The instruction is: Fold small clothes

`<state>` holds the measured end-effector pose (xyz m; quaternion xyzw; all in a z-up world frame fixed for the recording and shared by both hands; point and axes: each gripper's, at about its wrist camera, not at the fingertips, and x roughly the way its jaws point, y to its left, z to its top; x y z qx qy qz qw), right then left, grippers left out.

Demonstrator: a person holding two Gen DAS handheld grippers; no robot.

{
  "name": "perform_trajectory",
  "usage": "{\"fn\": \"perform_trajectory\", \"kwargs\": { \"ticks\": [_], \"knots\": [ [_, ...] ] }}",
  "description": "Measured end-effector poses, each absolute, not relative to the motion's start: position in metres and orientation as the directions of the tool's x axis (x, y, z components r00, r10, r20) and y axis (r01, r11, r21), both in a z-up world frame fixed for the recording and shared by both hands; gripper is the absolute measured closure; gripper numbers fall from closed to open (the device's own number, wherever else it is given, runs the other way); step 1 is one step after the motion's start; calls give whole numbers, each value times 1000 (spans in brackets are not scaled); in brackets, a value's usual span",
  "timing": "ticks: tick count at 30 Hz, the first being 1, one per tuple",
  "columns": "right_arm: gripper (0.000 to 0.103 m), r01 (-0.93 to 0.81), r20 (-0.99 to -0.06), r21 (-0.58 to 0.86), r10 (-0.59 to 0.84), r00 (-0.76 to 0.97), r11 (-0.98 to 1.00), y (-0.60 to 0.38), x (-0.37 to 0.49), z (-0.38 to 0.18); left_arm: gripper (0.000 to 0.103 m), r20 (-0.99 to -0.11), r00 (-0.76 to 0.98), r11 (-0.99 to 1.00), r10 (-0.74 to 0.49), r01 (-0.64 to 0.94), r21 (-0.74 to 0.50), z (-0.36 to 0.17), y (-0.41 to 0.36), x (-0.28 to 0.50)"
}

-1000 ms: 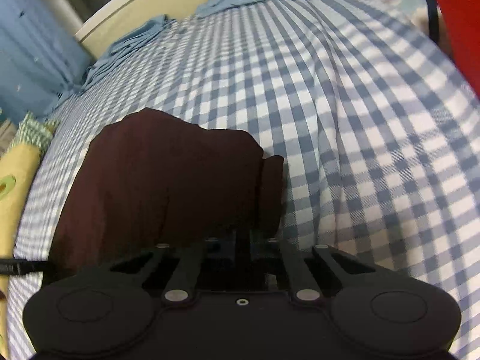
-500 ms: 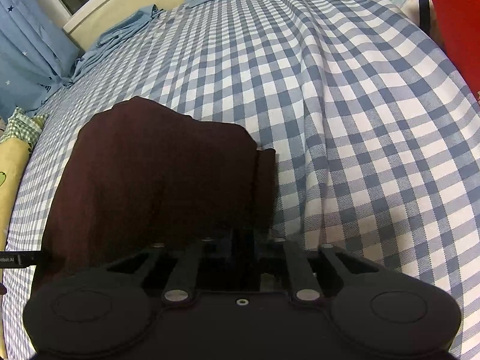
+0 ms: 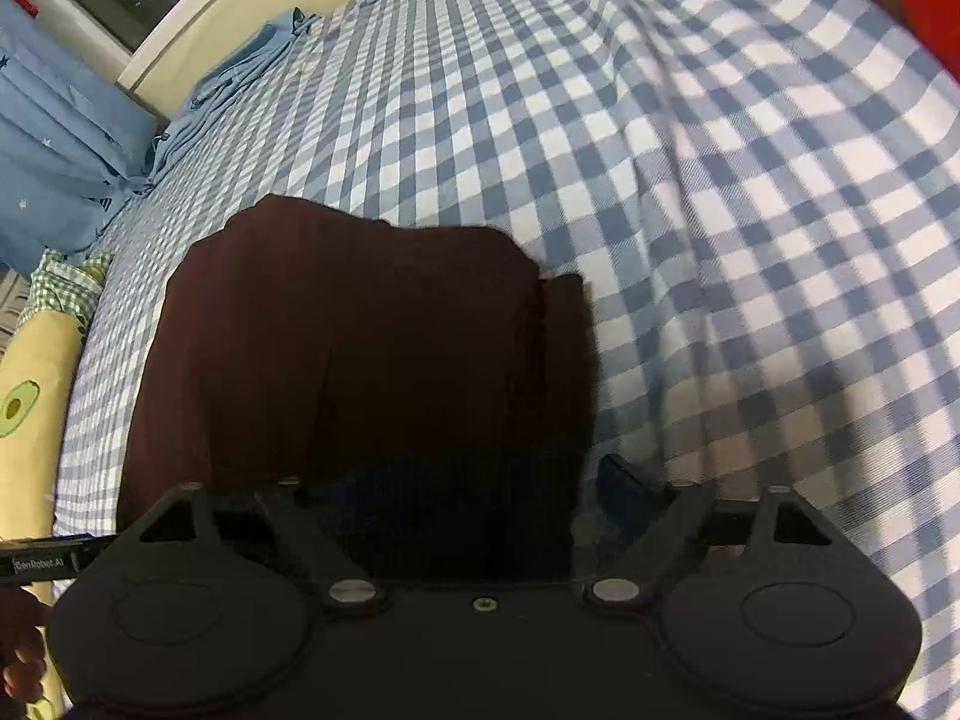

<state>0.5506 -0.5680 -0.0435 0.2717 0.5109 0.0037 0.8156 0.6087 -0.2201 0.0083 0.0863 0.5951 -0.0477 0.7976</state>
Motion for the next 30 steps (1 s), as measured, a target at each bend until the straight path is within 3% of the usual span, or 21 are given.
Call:
{"fn": "perform_trajectory", "kwargs": {
  "ticks": [7,10,15,19,22,23,25,30],
  "knots": [
    [18,302,-838,438,263,478,847,-550,550,-50,0,-960,278,982,-31,190,23,7,-210,618],
    [23,302,-839,428,251,483,852,-549,548,-50,0,-959,277,981,-57,196,-1,4,-207,620],
    [44,300,-837,417,233,496,858,-546,545,-47,0,-971,214,983,-108,168,-72,-13,-205,631],
    [69,296,-838,406,224,497,865,-543,545,-41,2,-977,149,984,-153,112,-137,-19,-202,639],
    [84,287,-839,398,218,499,872,-543,545,-36,21,-970,141,975,-198,133,-179,-17,-206,640],
    [86,280,-838,394,218,500,875,-543,545,-33,32,-967,142,970,-212,147,-191,-15,-208,639],
    [87,266,-837,387,215,503,883,-541,545,-27,36,-971,144,972,-190,170,-165,-11,-214,638],
    [90,229,-833,362,204,514,904,-533,543,-9,67,-974,170,978,-149,169,-120,0,-222,635]
  ]
}}
